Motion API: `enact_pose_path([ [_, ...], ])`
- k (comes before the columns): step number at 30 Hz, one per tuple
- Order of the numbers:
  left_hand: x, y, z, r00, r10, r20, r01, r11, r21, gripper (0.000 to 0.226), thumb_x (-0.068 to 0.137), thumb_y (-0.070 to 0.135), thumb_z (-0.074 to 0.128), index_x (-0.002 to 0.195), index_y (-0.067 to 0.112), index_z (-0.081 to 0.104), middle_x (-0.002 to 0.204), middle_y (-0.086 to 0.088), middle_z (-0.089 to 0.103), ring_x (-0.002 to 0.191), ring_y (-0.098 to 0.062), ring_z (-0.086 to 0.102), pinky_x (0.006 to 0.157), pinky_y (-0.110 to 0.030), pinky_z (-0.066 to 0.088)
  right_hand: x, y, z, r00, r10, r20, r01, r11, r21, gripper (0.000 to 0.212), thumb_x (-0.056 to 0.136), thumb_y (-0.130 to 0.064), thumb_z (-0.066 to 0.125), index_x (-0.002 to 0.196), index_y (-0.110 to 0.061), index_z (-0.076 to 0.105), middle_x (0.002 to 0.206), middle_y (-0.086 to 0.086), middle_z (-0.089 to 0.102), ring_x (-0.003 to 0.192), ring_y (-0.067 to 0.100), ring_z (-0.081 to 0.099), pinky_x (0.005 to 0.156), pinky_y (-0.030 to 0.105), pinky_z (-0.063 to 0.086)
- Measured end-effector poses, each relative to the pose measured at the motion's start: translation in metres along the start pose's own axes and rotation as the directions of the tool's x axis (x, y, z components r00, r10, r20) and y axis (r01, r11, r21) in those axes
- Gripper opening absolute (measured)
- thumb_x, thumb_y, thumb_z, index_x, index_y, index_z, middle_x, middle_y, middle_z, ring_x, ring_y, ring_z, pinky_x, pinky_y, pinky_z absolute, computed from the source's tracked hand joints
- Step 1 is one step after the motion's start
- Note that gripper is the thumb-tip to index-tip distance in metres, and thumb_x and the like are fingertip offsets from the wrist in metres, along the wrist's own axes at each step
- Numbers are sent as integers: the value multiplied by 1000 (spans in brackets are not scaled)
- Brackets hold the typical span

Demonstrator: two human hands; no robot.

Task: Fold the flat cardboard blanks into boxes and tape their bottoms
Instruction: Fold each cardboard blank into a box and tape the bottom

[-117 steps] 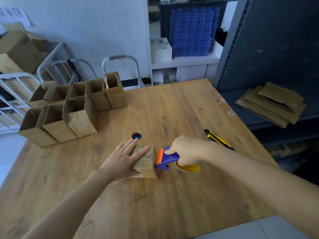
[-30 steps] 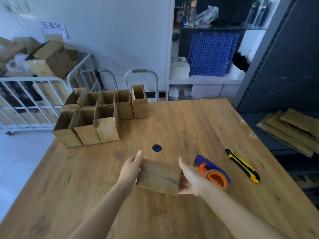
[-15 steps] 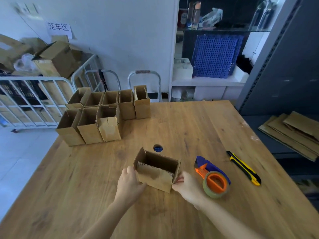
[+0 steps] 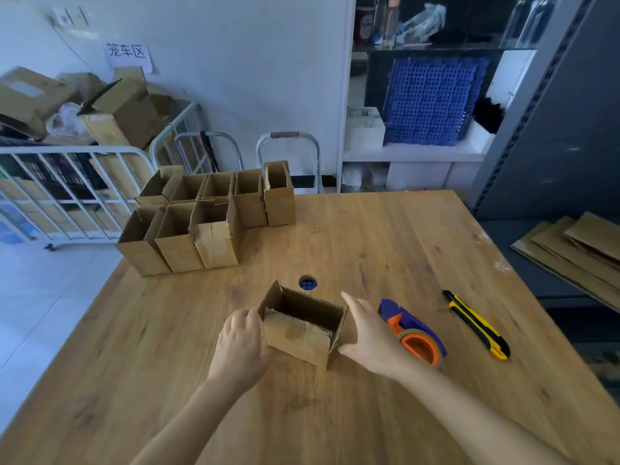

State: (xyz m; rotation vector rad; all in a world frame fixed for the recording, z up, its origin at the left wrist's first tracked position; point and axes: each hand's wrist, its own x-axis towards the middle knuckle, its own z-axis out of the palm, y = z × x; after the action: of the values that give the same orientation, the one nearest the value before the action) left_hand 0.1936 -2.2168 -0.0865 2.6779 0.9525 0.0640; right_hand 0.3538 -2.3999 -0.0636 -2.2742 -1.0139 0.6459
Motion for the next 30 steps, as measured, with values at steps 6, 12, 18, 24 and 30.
enact_pose_path([
  [6, -2, 3, -8, 1000, -24, 19, 24, 1000, 16, 78, 90, 41, 59, 151, 15, 17, 150, -5, 28, 141, -22, 23, 113, -33, 30, 9, 0, 4, 999, -45, 5, 45, 999, 7, 88, 85, -24, 70, 151, -27, 12, 152, -1, 27, 139, 16, 32, 106, 24, 33],
  [12, -3, 9, -9, 994, -104, 29, 105, 993, -47, 79, 90, 42, 59, 151, 20, 14, 152, -4, 25, 142, -22, 22, 112, -35, 32, 13, 0, 19, 999, -26, -23, 24, 997, -74, 78, 84, -41, 69, 147, -23, 26, 144, 0, 34, 128, 15, 43, 96, 24, 44],
  [18, 5, 10, -7, 990, -85, 112, 90, 995, -38, 71, 93, 48, 53, 151, 25, 20, 155, -4, 20, 144, -22, 19, 113, -38, 33, 16, -9, 38, 989, -130, -70, 123, 987, -104, 74, 82, -48, 68, 142, -27, 31, 142, -2, 34, 123, 12, 44, 91, 20, 47],
  [24, 41, 2, -14, 993, -16, 113, 14, 1000, 17, 65, 94, 47, 50, 149, 20, 26, 156, -7, 18, 145, -24, 13, 115, -37, 27, 42, -30, 44, 982, -176, -75, 170, 983, -71, 80, 88, -35, 65, 150, -26, 16, 153, -7, 20, 136, 12, 32, 103, 21, 36],
  [30, 96, -34, -40, 995, 36, 89, -37, 999, 4, 55, 95, 43, 51, 144, 27, 31, 153, -3, 20, 144, -24, 15, 113, -35, 28, 94, -60, 61, 982, -125, -143, 120, 992, -40, 81, 88, -29, 65, 151, -21, 14, 149, -5, 25, 131, 12, 39, 104, 21, 39],
])
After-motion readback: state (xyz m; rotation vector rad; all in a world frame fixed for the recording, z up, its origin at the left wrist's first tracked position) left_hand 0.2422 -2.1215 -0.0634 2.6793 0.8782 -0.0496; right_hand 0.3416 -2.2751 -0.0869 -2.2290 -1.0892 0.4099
